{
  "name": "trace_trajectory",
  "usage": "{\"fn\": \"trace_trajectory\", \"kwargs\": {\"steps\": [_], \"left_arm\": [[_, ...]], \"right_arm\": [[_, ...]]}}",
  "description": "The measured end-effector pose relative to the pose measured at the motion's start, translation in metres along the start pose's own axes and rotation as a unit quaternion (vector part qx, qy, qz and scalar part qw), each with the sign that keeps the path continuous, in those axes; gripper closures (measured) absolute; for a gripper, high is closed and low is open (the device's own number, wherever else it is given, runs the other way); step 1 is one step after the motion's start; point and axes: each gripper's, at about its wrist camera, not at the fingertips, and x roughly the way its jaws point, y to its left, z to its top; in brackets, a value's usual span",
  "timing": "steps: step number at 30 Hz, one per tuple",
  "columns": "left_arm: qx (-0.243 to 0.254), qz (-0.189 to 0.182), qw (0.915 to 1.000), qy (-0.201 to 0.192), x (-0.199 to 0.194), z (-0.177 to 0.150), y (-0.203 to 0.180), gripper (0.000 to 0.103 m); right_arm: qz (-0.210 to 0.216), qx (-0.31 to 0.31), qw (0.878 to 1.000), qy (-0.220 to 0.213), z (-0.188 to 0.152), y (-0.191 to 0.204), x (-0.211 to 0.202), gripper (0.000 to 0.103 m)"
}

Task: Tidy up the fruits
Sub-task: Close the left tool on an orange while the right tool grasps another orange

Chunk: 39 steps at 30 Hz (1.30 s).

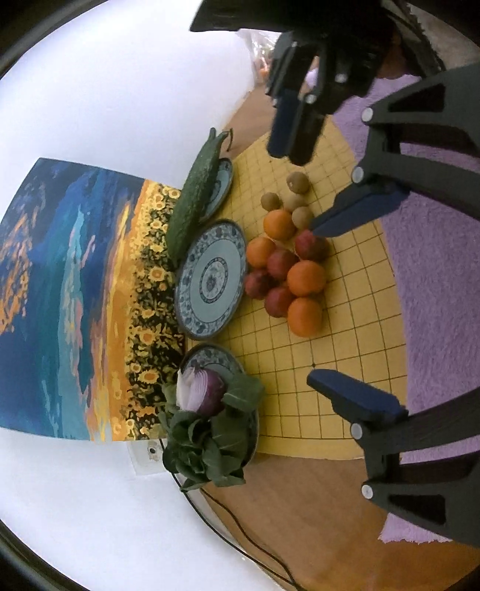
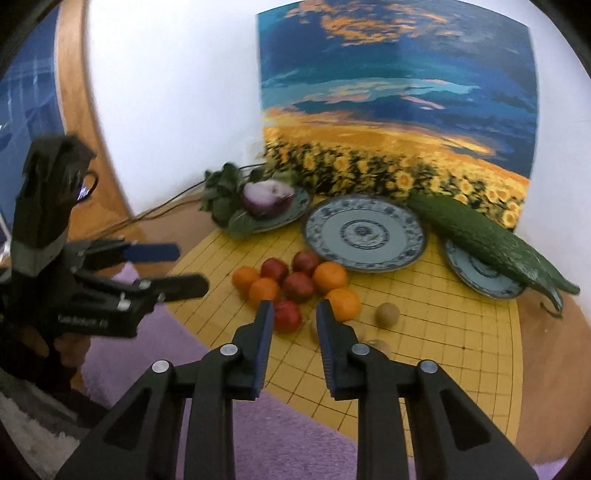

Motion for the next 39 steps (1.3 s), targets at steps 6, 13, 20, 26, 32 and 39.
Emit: {"fn": "trace_trajectory", "kwargs": {"steps": [6, 13, 20, 26, 32, 39], "left_arm": [[0.012, -0.02, 0.9997, 0.003, 0.014, 0.003, -0.002, 0.044], [0.043, -0.043, 0.9976, 0.032, 0.044, 0.001, -0.015, 0.056], [0.043, -0.046, 0.9969, 0.047, 0.058, 0.002, -0.016, 0.056], [0.054, -0.052, 0.9953, 0.062, 0.064, 0.004, -0.022, 0.056], [0.048, -0.038, 0.994, 0.091, 0.077, 0.002, -0.02, 0.076], [0.036, -0.053, 0.9946, 0.082, 0.07, 0.0, -0.016, 0.078]], "right_arm": [[-0.004, -0.004, 1.0, 0.01, 0.003, -0.006, 0.006, 0.078], [-0.031, 0.016, 0.999, 0.027, 0.004, -0.031, 0.022, 0.078], [-0.032, 0.034, 0.997, 0.055, 0.003, -0.045, 0.035, 0.078], [-0.015, 0.039, 0.997, 0.067, 0.005, -0.051, 0.05, 0.074], [0.016, 0.049, 0.993, 0.102, 0.008, -0.055, 0.076, 0.066], [0.02, 0.051, 0.993, 0.107, 0.01, -0.055, 0.091, 0.061]]}}
